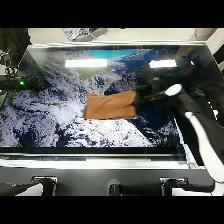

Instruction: Fold the shirts.

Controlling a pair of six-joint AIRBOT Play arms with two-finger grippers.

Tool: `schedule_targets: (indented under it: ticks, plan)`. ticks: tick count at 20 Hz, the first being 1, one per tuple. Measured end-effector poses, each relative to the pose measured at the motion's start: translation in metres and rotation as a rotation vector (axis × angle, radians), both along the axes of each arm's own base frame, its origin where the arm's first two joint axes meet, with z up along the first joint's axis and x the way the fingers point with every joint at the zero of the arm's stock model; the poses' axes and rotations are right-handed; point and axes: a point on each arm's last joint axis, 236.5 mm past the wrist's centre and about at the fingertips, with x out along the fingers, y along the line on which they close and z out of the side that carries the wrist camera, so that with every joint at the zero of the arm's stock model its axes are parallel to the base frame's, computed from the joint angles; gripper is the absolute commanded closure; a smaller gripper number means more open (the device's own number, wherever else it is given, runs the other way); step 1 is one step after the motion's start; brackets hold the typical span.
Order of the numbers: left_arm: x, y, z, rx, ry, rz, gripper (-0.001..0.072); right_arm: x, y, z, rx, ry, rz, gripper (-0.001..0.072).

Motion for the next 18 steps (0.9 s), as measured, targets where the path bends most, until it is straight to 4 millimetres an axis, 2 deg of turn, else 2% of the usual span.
schedule_targets:
  ticks: [3, 6, 9, 11, 15, 18]
  plan:
    - [0.000, 0.000, 0.000, 0.000, 0.001, 0.000, 0.0678, 0.007, -0.066, 0.066, -0.045, -0.095, -0.066, 0.0670]
    - [0.000, 0.000, 0.000, 0.000, 0.000, -0.001, 0.0678, -0.003, -0.139, 0.118, -0.110, -0.150, -0.172, 0.0670]
    - [0.000, 0.000, 0.000, 0.001, 0.000, -0.001, 0.0678, -0.024, -0.207, 0.155, -0.164, -0.178, -0.304, 0.0670]
    - [0.000, 0.000, 0.000, 0.001, 0.000, -0.001, 0.0678, -0.040, -0.244, 0.172, -0.188, -0.184, -0.390, 0.0669]
    - [0.000, 0.000, 0.000, 0.001, 0.000, -0.001, 0.0678, -0.073, -0.291, 0.197, -0.220, -0.178, -0.501, 0.0669]
    - [0.000, 0.000, 0.000, 0.004, -0.002, -0.005, 0.0678, -0.094, -0.311, 0.208, -0.229, -0.166, -0.569, 0.0668]
